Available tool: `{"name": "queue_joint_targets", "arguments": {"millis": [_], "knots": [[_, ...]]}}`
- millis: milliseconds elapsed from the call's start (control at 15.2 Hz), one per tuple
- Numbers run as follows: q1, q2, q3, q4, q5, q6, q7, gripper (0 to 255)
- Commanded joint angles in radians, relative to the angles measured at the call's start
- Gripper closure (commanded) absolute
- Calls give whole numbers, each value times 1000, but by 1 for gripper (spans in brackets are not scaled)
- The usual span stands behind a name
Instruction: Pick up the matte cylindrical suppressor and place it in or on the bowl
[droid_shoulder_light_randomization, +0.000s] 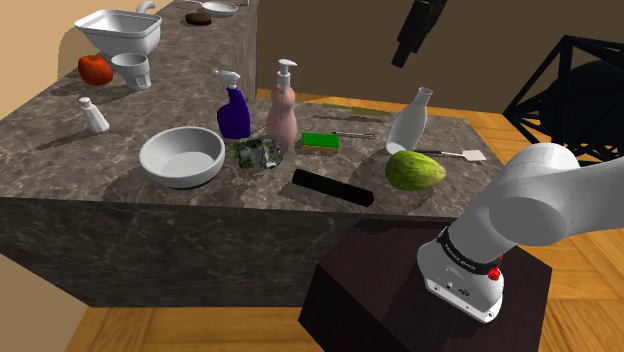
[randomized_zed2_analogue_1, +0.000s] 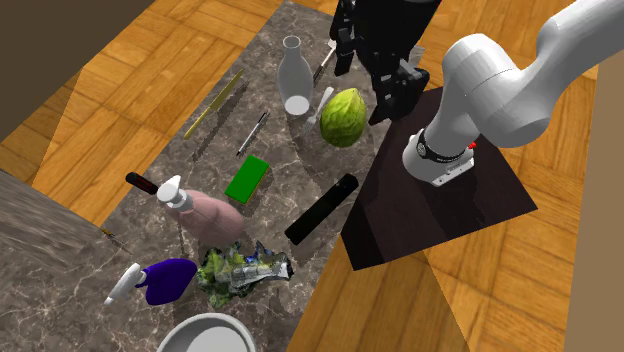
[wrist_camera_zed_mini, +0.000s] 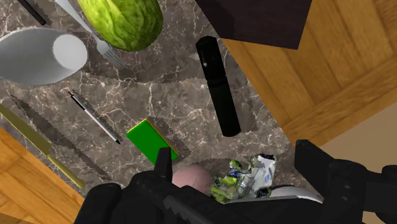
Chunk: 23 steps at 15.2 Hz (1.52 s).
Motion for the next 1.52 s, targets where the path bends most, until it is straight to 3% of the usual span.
{"name": "queue_joint_targets", "arguments": {"millis": [0, 792, 1452], "knots": [[0, 0, 0, 0, 0, 0, 0, 0], [47, 96, 9, -333, 12, 387, -72, 0], [79, 376, 22, -485, 15, 785, -129, 0]]}}
